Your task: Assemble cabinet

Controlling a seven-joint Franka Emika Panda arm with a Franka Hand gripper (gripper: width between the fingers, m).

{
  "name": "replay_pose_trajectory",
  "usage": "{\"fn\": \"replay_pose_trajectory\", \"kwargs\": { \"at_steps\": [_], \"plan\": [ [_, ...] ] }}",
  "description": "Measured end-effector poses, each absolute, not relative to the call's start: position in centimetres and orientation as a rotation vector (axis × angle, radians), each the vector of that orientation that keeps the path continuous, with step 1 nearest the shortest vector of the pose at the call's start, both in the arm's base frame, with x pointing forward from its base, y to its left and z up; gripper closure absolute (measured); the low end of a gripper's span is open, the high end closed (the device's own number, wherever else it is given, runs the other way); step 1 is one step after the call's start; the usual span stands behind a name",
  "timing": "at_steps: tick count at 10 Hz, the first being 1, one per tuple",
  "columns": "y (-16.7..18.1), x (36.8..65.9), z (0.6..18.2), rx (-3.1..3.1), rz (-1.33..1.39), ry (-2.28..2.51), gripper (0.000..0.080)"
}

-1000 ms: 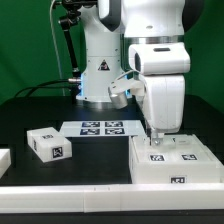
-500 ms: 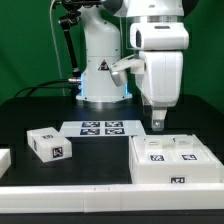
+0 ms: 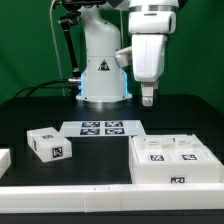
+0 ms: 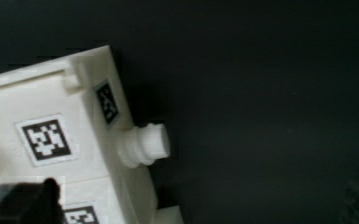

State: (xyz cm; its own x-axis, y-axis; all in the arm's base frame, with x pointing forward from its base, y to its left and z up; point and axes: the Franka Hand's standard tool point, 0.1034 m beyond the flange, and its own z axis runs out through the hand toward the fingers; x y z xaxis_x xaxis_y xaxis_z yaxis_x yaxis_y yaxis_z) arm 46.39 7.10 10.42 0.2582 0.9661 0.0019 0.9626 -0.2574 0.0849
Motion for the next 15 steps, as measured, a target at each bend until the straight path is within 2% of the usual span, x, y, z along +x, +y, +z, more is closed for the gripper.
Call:
{"fn": "replay_pose_trajectory", "kwargs": {
  "at_steps": [5,9,15],
  "plan": [
    [7.0,46.4,10.3,2.566,0.088,1.704,0.0003],
    [7.4,47.0,9.7,2.991,0.108,0.864,0.0003],
    [8.3,47.0,9.6,3.153,0.095,0.281,0.0003]
  ]
}}
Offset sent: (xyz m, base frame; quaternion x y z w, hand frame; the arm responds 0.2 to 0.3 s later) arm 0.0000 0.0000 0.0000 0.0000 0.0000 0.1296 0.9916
